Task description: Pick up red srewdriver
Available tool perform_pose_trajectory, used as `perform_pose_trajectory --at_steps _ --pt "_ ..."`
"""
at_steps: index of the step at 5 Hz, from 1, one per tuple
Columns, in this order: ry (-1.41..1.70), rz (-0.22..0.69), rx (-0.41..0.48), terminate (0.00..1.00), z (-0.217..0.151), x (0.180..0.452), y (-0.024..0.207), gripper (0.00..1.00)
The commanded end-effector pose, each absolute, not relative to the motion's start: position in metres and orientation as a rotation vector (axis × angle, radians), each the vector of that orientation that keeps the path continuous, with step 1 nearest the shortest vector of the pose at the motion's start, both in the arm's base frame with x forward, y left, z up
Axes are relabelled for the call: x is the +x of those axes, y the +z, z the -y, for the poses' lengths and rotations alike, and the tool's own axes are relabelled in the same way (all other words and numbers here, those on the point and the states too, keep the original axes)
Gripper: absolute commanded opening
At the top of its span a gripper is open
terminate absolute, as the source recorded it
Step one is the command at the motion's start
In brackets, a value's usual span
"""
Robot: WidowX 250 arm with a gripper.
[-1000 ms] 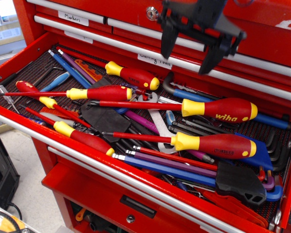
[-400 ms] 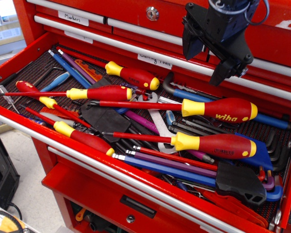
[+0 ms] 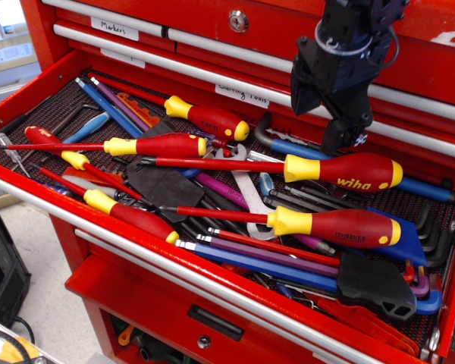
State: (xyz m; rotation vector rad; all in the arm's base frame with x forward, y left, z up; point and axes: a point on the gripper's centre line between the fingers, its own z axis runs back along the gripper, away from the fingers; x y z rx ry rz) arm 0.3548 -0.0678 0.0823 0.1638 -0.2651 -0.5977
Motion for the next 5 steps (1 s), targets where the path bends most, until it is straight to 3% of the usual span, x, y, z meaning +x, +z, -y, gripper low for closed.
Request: perform_pose_trajectory --at_steps 1,5 --pt "-0.642 0.348 0.147 0.00 0.075 0.360 0.067 1.00" --pt "-0.662 0.431 0.108 0.00 0.064 0.378 0.014 1.00"
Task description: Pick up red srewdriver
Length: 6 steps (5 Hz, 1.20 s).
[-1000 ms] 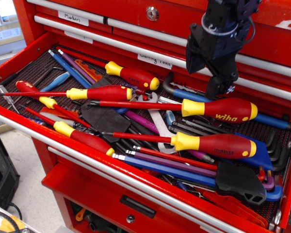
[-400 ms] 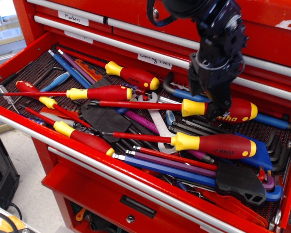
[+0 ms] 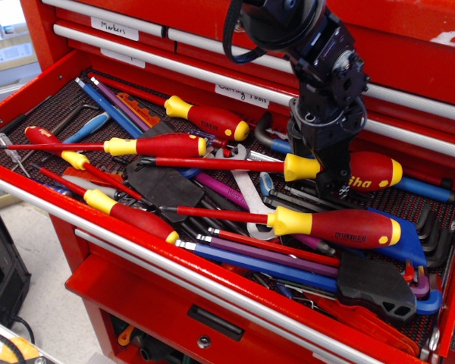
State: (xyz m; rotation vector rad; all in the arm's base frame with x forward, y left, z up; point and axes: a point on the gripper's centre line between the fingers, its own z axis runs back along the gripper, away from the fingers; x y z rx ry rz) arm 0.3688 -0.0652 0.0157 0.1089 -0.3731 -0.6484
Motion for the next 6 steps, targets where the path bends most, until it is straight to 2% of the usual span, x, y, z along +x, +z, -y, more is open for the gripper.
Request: perform_pose_trajectory --at_steps 1,2,3,4,6 --pt "-0.578 0.432 0.069 0.00 0.075 0.376 0.002 1.00" --pt "-0.562 0.395 0.084 0.00 0.081 0.374 0.014 0.00" --pt "-0.542 0.357 0.052 0.00 0.088 0.370 0.023 0.00" --pt "-0.552 0.315 0.073 0.00 0.089 0.368 0.041 0.00" --pt "-0.739 0.190 0.134 0.00 0.056 0.360 0.100 0.00"
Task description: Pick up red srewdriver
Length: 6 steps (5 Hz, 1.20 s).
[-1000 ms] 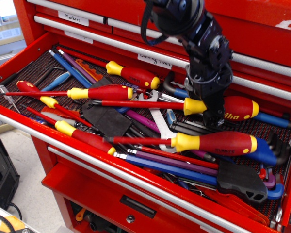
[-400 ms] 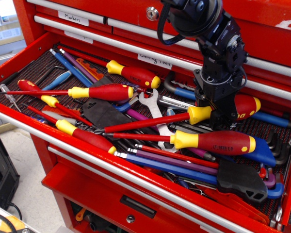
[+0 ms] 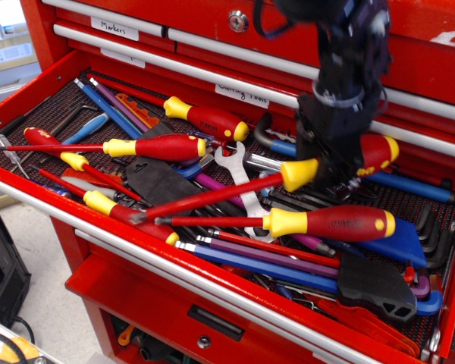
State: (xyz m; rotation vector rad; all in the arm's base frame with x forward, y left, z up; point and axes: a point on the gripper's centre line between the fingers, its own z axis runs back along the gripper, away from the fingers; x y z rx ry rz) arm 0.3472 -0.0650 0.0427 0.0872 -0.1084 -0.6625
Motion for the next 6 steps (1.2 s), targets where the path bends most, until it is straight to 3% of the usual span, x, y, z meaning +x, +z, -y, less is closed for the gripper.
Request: perform_pose_trajectory --at_steps 1,3,4,5,6 --pt "-0.807 0.145 0.176 0.00 0.050 0.352 0.122 0.00" --pt "-0.927 0.038 0.268 0.00 0.050 0.339 0.173 0.00" --pt "-0.975 -0.020 0.365 0.00 0.049 0.335 0.209 0.00" --pt "-0.940 -0.020 0.394 0.00 0.043 0.332 0.235 1.00" --pt "-0.672 -0.057 0.579 0.00 0.052 0.340 0.244 1.00"
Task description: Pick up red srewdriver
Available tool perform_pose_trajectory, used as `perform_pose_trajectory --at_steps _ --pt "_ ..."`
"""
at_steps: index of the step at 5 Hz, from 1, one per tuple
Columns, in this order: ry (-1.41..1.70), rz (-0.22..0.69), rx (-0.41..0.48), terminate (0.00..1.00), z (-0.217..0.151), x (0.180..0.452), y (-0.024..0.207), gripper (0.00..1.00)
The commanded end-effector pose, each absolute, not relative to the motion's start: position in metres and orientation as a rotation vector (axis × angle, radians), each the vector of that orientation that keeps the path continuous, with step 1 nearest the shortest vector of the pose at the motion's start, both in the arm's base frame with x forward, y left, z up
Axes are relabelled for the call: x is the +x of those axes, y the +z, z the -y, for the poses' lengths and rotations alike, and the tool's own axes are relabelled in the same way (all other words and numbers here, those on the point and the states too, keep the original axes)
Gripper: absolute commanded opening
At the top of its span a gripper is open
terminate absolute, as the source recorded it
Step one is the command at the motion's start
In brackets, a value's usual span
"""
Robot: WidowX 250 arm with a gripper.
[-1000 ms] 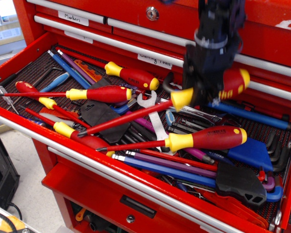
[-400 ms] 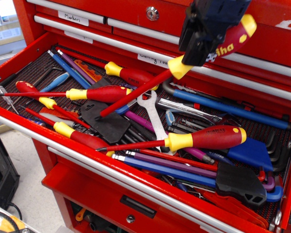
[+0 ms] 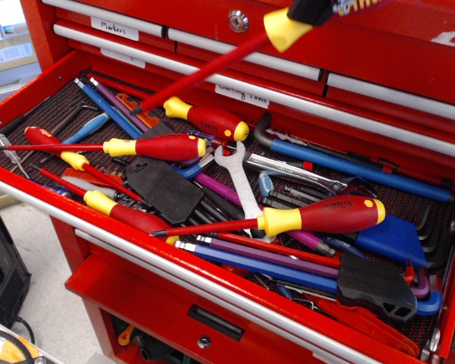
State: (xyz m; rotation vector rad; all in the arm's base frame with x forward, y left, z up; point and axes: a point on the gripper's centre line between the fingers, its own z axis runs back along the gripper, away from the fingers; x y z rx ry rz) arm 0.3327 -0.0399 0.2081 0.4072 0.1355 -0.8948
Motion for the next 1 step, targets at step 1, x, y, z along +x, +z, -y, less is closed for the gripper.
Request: perform_pose_trajectory --at_steps 1 --pt "-0.703 -0.019 0.584 1.00 0.0495 0.3400 0.2311 1.00"
